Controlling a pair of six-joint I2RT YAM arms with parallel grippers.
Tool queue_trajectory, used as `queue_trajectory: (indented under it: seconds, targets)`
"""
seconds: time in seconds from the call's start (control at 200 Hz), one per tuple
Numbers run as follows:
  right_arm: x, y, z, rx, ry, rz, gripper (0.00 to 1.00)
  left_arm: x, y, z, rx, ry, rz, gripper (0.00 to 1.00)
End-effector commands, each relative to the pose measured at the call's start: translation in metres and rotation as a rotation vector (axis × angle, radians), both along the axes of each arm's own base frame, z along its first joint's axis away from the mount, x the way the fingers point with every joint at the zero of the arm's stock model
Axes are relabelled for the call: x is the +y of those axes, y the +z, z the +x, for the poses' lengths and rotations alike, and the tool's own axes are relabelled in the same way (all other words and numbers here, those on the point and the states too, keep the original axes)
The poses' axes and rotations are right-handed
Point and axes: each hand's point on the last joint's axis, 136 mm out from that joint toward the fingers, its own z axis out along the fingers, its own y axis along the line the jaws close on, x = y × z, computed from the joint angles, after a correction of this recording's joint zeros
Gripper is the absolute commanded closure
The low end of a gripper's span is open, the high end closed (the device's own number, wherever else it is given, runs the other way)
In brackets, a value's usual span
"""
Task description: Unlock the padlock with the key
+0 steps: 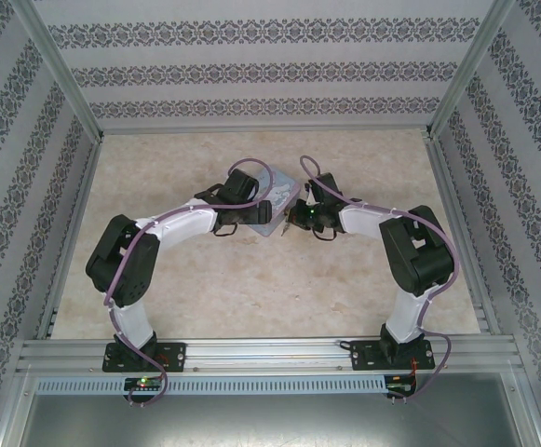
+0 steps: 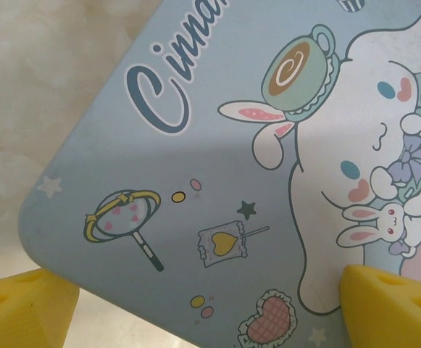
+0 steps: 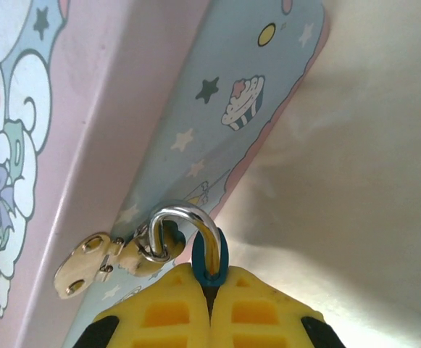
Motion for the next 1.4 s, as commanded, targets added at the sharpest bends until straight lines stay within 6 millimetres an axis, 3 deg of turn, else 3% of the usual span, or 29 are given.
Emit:
queue_trajectory:
  seconds: [0.0,0.225,0.39,0.51,0.859,1.059,1.214,1.394]
  targets:
    - [-0.042,-0.019,-0.006,0.063,-0.067,-0.216,1.0,0.051,-0.076,-0.066,0.309,-0.04,0.275,0.09]
    - [-0.037,0.001,0.014,0.02,-0.069,-0.181,1.0,0.051,-0.081,-0.068,0.322,-0.045,0.281,0.1]
    - [-0.011,0.027,0.044,-0.015,-0.011,0.175,1.0,0.05,-0.086,-0.07,0.337,-0.052,0.283,0.11]
    - [-0.017,0.034,0.05,-0.018,-0.039,0.153,1.0,0.048,-0.087,-0.072,0.339,-0.055,0.287,0.11]
    - [-0.039,0.021,0.049,0.03,-0.12,0.153,1.0,0.045,-0.088,-0.071,0.34,-0.057,0.283,0.11]
    - [-0.059,0.011,0.025,0.054,-0.165,0.111,1.0,0.038,-0.078,-0.067,0.323,-0.069,0.252,0.08]
    - [-0.079,-0.008,0.003,0.092,-0.219,0.088,1.0,0.027,-0.057,-0.058,0.276,-0.08,0.192,0.01]
    - [-0.096,-0.003,-0.014,0.071,-0.259,0.071,0.58,0.018,-0.022,-0.043,0.202,-0.075,0.12,0.01]
